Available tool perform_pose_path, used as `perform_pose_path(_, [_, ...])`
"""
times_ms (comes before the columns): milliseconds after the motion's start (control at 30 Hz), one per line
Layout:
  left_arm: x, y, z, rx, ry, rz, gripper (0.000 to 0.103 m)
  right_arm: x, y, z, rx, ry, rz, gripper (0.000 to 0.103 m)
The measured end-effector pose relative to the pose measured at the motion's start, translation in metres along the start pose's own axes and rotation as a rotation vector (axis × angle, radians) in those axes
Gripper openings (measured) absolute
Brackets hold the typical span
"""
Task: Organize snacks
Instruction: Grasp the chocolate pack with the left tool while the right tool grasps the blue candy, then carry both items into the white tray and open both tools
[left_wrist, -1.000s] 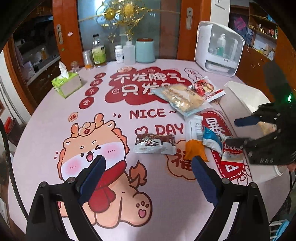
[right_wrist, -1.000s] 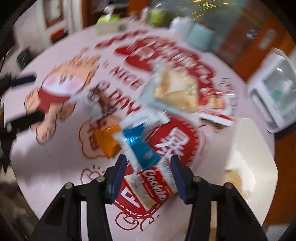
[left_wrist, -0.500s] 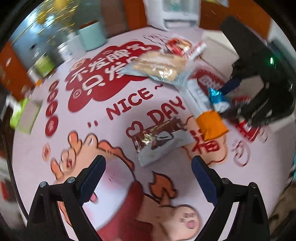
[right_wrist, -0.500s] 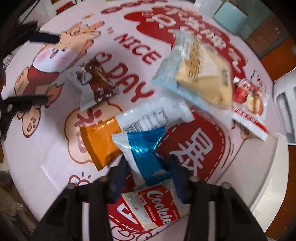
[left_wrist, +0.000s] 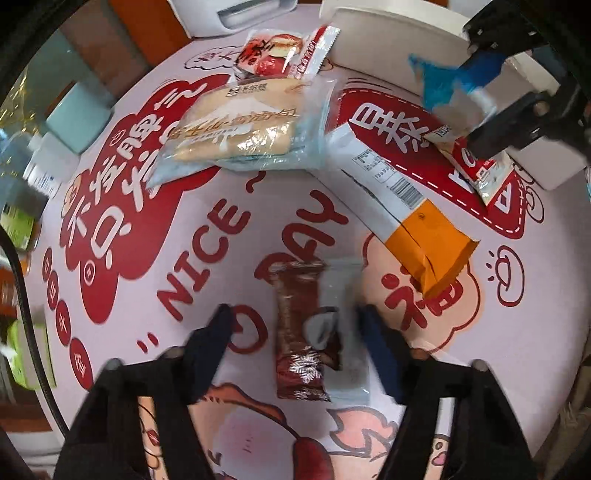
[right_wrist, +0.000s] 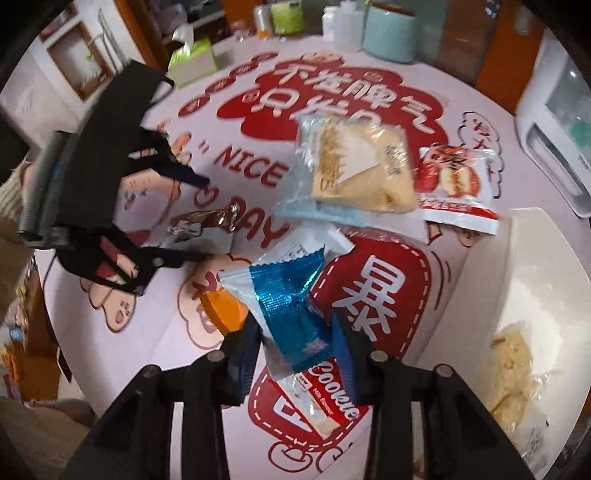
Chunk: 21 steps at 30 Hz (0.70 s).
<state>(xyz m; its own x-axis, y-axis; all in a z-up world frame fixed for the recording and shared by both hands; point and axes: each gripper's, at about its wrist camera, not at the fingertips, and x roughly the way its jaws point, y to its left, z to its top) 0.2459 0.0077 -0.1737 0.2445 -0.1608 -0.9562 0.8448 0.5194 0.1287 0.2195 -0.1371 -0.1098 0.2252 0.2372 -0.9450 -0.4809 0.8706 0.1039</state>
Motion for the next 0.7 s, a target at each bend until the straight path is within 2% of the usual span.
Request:
perform_pose_path(67, [0.001, 0.001, 0.004, 0.001, 0.009, -0.024, 0.057, -0.004, -0.002, -0.001, 0.023, -0.024, -0.001, 0.038])
perform_pose_path(100, [0.001, 0.001, 0.005, 0.0, 0.005, -0.04, 0.043, -0.004, -0.003, -0.001, 0.03, -0.031, -0.01, 0.038])
perform_pose_path(133, [0.0, 0.0, 0.006, -0.004, 0.001, -0.047, 0.039, -0.005, -0.003, -0.001, 0.036, -0.037, -0.016, 0.038])
perform_pose_path(267, [-0.001, -0.012, 0.005, -0.068, -0.018, 0.023, 0.035, -0.003, -0.009, -0.006, 0.088, -0.056, -0.005, 0.038])
perform_pose_path(467, [-0.012, -0.024, -0.004, -0.259, -0.011, 0.177, 0.032, -0.009, -0.017, -0.011, 0.145, -0.101, -0.001, 0.037])
perform_pose_path(567, [-0.031, -0.023, -0.006, -0.366, -0.018, 0.178, 0.031, -0.025, -0.02, -0.015, 0.18, -0.149, -0.004, 0.037])
perform_pose_path(700, [-0.077, -0.041, -0.001, -0.389, -0.088, 0.197, 0.031, -0.06, -0.021, -0.03, 0.227, -0.241, -0.002, 0.037])
